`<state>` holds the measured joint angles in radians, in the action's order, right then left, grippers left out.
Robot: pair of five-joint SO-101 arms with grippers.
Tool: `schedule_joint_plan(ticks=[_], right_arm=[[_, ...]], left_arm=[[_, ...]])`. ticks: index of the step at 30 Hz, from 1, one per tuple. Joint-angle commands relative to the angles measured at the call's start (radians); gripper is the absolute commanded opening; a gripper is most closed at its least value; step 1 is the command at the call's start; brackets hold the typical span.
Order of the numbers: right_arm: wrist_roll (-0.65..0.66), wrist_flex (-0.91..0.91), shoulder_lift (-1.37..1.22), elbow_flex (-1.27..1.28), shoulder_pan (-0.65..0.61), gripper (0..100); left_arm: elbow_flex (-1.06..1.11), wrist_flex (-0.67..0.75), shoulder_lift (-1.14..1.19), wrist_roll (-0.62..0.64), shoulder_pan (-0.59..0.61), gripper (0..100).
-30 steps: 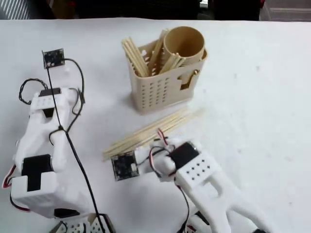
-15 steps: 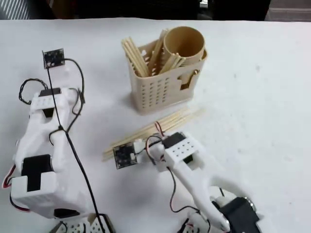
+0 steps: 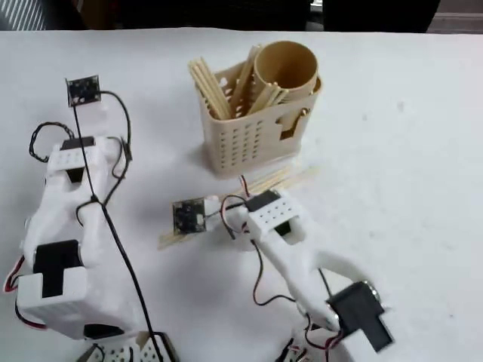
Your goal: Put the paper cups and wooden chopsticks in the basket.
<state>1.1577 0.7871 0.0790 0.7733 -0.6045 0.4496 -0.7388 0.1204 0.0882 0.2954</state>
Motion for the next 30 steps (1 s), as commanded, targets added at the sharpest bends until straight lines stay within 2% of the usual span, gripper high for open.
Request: schedule_joint_plan(ticks=[1, 16, 21, 30], right_arm=[[-0.020, -0.056, -0.054, -0.052, 0.010, 17.6], [-0.028, -0.018, -0.056, -0.046, 0.015, 17.1], [-0.031, 0.001, -0.056, -0.044, 0.015, 4.9], [-0.034, 0.091, -0.044, -0.009, 0.018, 5.9]], left_arm=[[-0.018, 0.012, -0.005, 0.008, -0.013, 12], [-0.018, 0.011, -0.005, 0.008, -0.013, 12], [-0.018, 0.014, -0.005, 0.008, -0.013, 12], [-0.018, 0.011, -0.005, 0.008, -0.008, 12]])
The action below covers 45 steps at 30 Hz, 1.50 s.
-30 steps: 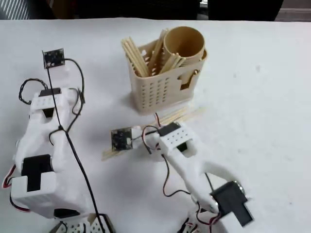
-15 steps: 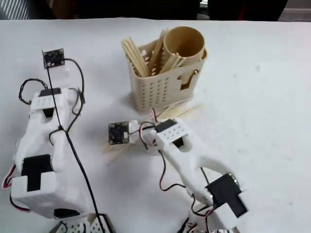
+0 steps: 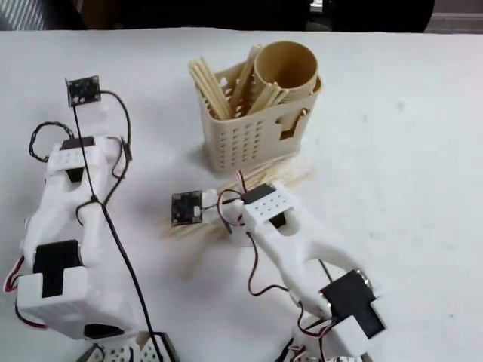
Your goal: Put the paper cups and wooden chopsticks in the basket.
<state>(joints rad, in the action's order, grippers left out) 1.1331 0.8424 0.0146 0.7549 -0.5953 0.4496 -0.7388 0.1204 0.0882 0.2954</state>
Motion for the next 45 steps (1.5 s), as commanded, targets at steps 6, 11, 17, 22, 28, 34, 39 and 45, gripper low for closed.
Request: schedule_joint_plan(ticks=[6, 11, 17, 22, 28, 34, 39, 45], right_arm=[[-0.041, 0.027, 0.113, 0.006, 0.012, 6.2], [-0.112, 0.022, 0.257, 0.015, 0.005, 6.5], [-0.109, 0.038, 0.306, 0.015, -0.013, 20.0], [-0.051, 0.008, 0.199, 0.008, -0.042, 19.6], [-0.046, -0.064, 0.081, 0.008, -0.021, 19.4], [-0.046, -0.056, 0.033, 0.011, -0.024, 12.7], [-0.083, -0.036, 0.036, 0.009, -0.019, 3.1], [-0.196, 0.082, 0.188, -0.038, -0.010, 1.6]], left_arm=[[-0.018, 0.011, -0.005, 0.008, -0.008, 12], [-0.018, 0.014, -0.005, 0.008, -0.010, 12], [-0.018, 0.015, -0.005, 0.008, -0.010, 12], [-0.018, 0.014, -0.005, 0.008, -0.008, 12], [-0.018, 0.012, -0.005, 0.008, -0.008, 12], [-0.018, 0.012, -0.005, 0.008, -0.008, 12], [-0.018, 0.012, -0.005, 0.008, -0.007, 12], [-0.018, 0.012, -0.005, 0.008, -0.007, 12]])
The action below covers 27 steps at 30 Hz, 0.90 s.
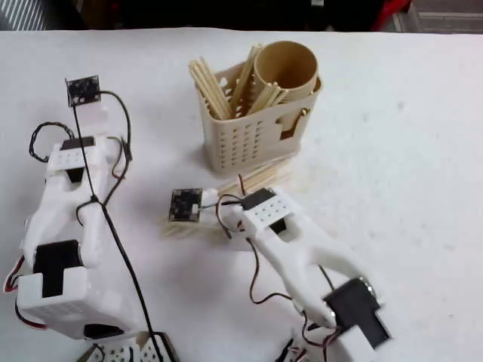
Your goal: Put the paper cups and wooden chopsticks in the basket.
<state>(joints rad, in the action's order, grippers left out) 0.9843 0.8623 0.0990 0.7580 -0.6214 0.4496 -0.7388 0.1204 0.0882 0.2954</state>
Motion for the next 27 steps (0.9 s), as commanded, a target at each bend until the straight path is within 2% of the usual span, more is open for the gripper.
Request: schedule_joint_plan(ticks=[1, 8, 16, 22, 27], right_arm=[[-0.058, 0.090, 0.140, -0.048, 0.022, 1.6], [-0.089, 0.200, 0.412, -0.055, 0.050, 1.6], [-0.387, 0.196, 0.684, -0.239, 0.084, 1.5], [-0.528, 0.183, 0.608, -0.534, 0.077, 1.5], [-0.629, 0.088, 0.455, -0.801, 0.084, 1.5]], left_arm=[[-0.018, 0.012, -0.005, 0.008, -0.007, 12], [-0.018, 0.012, -0.005, 0.008, -0.007, 12], [-0.018, 0.014, -0.005, 0.008, -0.010, 12], [-0.018, 0.011, -0.005, 0.008, -0.010, 12], [-0.018, 0.009, -0.005, 0.008, -0.012, 12]])
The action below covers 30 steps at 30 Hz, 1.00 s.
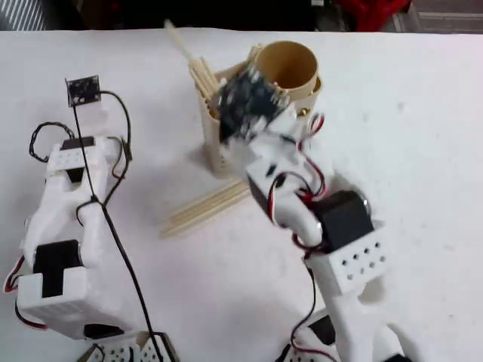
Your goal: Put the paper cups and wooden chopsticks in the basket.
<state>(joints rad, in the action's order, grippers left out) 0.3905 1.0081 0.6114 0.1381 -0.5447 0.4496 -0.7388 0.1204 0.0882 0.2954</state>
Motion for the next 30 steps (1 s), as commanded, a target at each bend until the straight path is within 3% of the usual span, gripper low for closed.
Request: schedule_joint_plan(ticks=[1, 13, 16, 23, 30], right_arm=[[-0.038, -0.071, -0.090, -0.236, 0.007, 1.5], [-0.068, -0.254, -0.564, -0.756, 0.039, 1.5], [-0.089, -0.254, -0.628, -0.778, 0.073, 1.6], [-0.345, -0.128, -0.668, -0.776, 0.151, 1.6], [-0.351, -0.065, -0.670, -0.717, 0.148, 1.6]], left_arm=[[-0.018, 0.009, -0.005, 0.008, -0.012, 12], [-0.015, 0.009, -0.005, 0.008, -0.013, 12], [-0.002, 0.017, -0.007, 0.008, -0.012, 12], [-0.002, 0.017, -0.007, 0.008, -0.008, 12], [-0.002, 0.017, -0.007, 0.008, -0.007, 12]])
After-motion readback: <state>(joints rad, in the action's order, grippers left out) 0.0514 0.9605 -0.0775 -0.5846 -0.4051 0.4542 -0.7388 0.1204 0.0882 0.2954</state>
